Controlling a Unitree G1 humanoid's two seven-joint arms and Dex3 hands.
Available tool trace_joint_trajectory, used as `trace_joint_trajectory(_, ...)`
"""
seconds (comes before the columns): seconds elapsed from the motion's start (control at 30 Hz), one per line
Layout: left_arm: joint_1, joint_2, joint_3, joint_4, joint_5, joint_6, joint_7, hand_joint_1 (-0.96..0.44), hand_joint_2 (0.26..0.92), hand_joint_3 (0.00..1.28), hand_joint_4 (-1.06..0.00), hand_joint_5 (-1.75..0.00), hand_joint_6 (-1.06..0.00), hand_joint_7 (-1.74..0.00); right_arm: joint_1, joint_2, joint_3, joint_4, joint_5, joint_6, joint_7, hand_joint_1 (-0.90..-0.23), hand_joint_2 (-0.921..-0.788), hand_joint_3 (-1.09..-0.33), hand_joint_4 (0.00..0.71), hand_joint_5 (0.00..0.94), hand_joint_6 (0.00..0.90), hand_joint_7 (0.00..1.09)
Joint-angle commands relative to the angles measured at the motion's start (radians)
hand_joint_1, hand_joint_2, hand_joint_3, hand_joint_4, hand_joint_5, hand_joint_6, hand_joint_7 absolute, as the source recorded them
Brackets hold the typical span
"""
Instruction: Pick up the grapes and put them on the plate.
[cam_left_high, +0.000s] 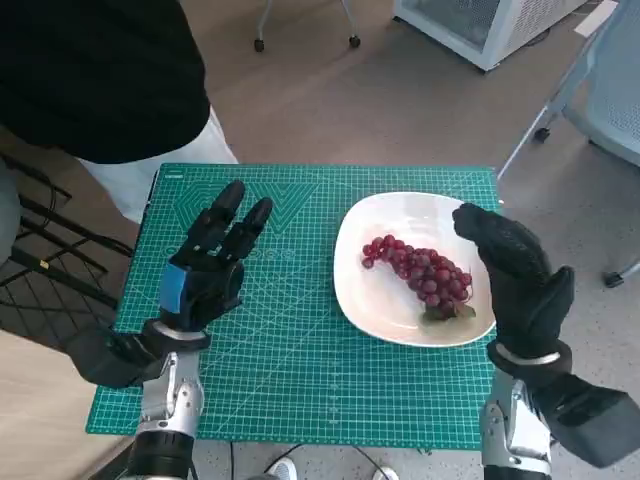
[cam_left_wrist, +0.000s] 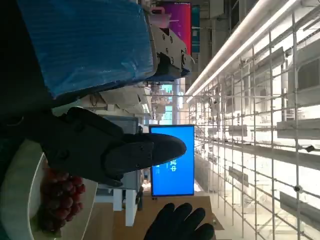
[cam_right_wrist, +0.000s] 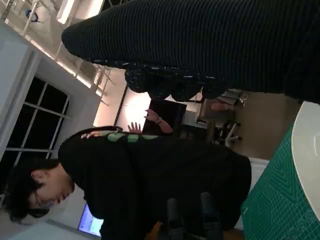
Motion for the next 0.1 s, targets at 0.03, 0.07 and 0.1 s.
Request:
trace_joint_trajectory(0.03,0.016,0.011,-0.006,-0.024,0.016,0.004,-0.004,-0.67,0.921,0.54,-0.31,0.0,-0.35,-0.01,0.018,0.006,-0.002,0.019,0.0,-0.003,0.003,-0.644,-0.921,-0.697,0.334,0.001,0.103,0.26)
trace_joint_trajectory(0.07,0.017,0.012,-0.006,-0.024,0.016,0.005,-0.005,-0.67,0.921,0.54,-0.31,0.0,-0.35,-0.01,0.018,0.006,-0.001,0.02,0.0,-0.004,0.003,-0.644,-0.921,-0.697,0.334,0.001,0.104,0.26)
trace_joint_trajectory(0.1,0.017,0.012,-0.005,-0.024,0.017,0.005,-0.005,-0.67,0.921,0.54,-0.31,0.0,-0.34,-0.01,0.018,0.006,-0.001,0.02,0.0,-0.004,0.004,-0.644,-0.921,-0.698,0.334,0.001,0.104,0.26)
